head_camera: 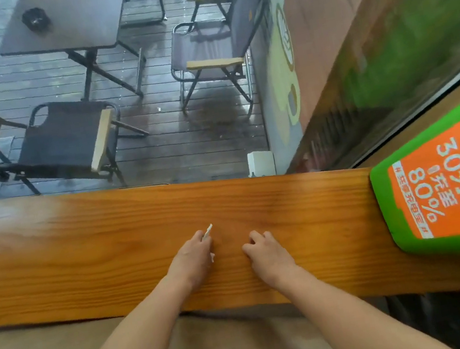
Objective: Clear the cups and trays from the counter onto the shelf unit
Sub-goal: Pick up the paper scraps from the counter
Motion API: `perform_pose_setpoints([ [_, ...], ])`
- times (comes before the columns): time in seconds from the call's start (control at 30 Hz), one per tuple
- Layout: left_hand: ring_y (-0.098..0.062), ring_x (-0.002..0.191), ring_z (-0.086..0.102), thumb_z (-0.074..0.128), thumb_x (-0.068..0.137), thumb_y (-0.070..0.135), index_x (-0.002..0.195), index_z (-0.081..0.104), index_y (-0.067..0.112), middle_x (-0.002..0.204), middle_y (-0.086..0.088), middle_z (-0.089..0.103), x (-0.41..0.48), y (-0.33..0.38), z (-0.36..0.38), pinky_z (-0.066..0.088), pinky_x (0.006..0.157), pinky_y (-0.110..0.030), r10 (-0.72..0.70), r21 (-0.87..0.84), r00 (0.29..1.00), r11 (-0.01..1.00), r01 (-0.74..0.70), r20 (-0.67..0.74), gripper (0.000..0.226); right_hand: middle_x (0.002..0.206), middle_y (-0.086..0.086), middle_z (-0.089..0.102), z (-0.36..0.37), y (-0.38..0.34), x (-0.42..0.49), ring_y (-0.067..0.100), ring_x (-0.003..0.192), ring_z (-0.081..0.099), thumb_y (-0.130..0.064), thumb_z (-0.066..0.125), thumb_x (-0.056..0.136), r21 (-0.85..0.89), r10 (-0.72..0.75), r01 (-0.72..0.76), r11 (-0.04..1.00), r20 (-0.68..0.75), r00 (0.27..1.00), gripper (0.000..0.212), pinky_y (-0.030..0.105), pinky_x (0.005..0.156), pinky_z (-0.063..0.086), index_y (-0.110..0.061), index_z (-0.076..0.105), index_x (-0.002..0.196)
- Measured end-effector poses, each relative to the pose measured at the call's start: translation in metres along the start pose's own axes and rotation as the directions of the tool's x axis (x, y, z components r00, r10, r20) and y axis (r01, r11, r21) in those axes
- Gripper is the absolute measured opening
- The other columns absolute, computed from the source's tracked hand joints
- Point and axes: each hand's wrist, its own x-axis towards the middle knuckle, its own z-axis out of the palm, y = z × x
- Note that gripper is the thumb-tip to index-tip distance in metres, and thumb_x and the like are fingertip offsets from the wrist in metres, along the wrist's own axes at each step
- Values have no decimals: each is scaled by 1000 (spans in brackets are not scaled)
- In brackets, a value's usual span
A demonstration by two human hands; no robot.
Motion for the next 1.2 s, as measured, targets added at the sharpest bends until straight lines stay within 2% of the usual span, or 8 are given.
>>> perform_pose_setpoints([
  [0.37,-32,102,59,56,90,19,103,61,10,112,-11,55,-46,224,31,48,85,-38,299,131,942,939,-319,151,16,107,12,47,-18,129,-180,32,103,46,-10,50,93,237,302,-258,937,-175,937,9,36,70,38,-10,58,97],
  [0.47,-34,101,60,57,86,20,101,61,12,111,-11,56,-71,290,58,51,84,-40,349,111,920,922,-372,180,18,113,14,48,-11,166,-240,33,107,45,-7,45,94,240,332,-277,930,-232,914,17,41,79,47,-7,61,99],
  [0.6,-34,105,61,57,85,23,114,61,15,116,-10,56,-102,362,101,53,86,-42,414,139,874,879,-456,255,30,113,12,46,12,218,-313,34,111,45,-11,43,96,335,463,-379,862,-218,859,18,40,81,44,-9,59,103],
  [0.7,-36,100,63,55,82,25,110,62,18,112,-9,57,-117,400,135,52,77,-40,460,188,850,839,-510,256,30,119,11,48,29,247,-353,32,111,47,-14,44,97,377,528,-423,824,-237,816,18,40,86,43,-11,61,105],
  [0.9,-35,92,63,55,79,21,101,60,23,101,-2,55,-114,435,201,43,64,-36,425,131,871,876,-464,245,23,108,8,48,73,283,-371,26,100,49,-9,52,90,512,632,-463,723,-220,743,12,32,83,42,-8,62,96],
  [1.0,-34,89,62,54,78,20,96,57,21,99,-1,57,-88,436,247,41,62,-35,393,134,886,892,-432,244,18,113,6,49,112,307,-357,25,109,49,-7,55,89,625,690,-459,631,-182,701,14,27,85,39,-7,65,99],
  [1.1,-32,85,61,56,78,22,88,50,25,99,-3,60,-67,432,279,43,64,-36,336,130,908,918,-375,251,12,115,9,54,143,323,-345,26,109,51,-6,60,85,624,703,-458,633,-217,677,15,29,88,43,-6,68,98],
  [1.2,-30,87,62,60,78,23,94,56,24,98,-3,61,-36,427,334,49,67,-37,288,135,918,933,-333,273,16,114,13,58,194,345,-326,28,106,55,-3,65,80,674,762,-479,563,-198,617,15,30,89,46,-3,71,94],
])
